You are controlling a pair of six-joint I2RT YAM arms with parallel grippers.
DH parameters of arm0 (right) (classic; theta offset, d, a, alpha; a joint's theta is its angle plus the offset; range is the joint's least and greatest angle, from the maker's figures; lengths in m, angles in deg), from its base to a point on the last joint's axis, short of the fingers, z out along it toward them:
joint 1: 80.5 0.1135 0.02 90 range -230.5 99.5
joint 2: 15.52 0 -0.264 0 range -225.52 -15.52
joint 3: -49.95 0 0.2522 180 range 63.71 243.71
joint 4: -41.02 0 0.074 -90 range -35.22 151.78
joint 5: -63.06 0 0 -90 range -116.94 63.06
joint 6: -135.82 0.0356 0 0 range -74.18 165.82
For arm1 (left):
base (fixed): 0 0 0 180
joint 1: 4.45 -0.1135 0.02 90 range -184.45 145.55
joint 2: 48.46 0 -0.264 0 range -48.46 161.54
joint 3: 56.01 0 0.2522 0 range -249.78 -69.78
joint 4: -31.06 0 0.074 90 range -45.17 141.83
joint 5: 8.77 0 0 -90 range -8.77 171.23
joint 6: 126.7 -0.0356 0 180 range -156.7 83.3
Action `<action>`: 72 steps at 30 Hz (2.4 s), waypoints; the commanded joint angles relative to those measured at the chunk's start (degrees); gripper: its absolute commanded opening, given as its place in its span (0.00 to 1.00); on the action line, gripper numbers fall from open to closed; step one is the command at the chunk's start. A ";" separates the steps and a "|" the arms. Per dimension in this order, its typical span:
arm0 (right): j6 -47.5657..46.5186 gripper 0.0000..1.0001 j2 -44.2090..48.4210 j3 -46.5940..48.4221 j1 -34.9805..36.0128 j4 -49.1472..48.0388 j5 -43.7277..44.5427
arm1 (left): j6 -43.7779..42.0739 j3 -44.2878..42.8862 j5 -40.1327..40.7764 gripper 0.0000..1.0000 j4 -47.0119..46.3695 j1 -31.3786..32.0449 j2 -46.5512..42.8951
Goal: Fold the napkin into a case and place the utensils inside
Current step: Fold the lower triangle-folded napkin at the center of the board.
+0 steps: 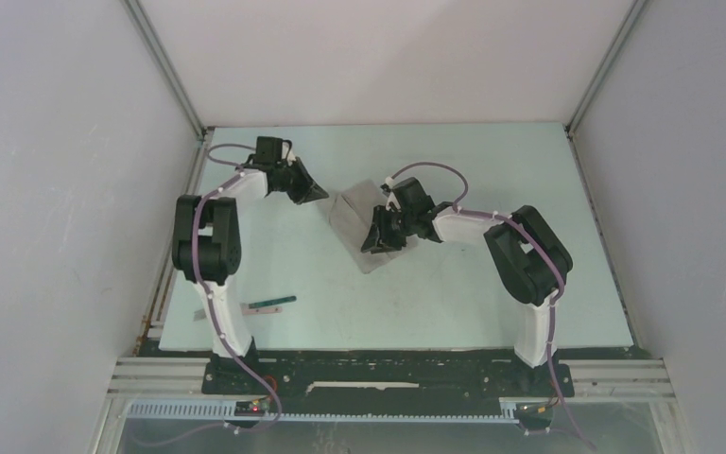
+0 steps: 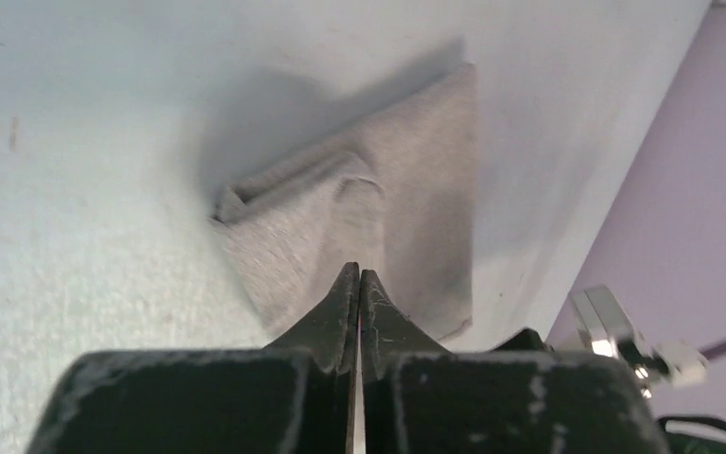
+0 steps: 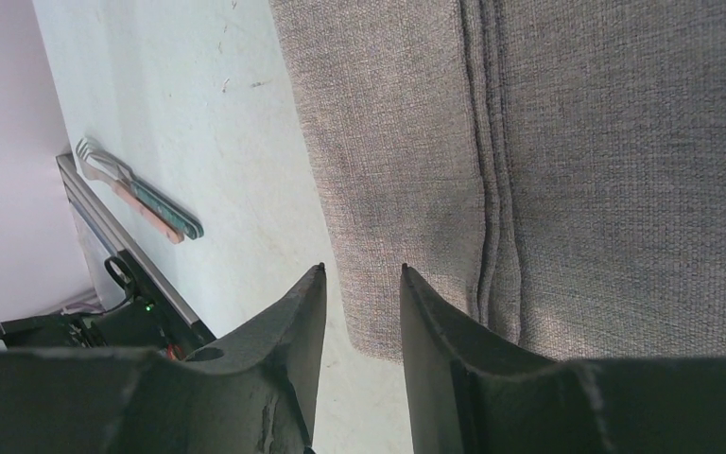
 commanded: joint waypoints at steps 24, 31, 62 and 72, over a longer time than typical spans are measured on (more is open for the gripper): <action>10.25 0.50 1.03 -4.86 0.27 -15.44 -12.65 | 8.37 -6.98 -6.35 0.01 -11.04 0.59 15.47; 11.34 0.49 1.11 -7.16 -1.71 -18.87 -13.36 | 8.01 -6.75 -6.13 0.01 -11.03 0.86 16.11; 5.11 0.85 -20.88 17.30 -2.59 -10.12 -27.40 | 7.83 -6.79 -6.47 0.01 -10.50 0.80 16.76; -0.24 0.87 -15.93 12.74 -1.68 -7.97 -33.60 | 7.92 -7.07 -6.49 0.00 -10.51 0.79 17.43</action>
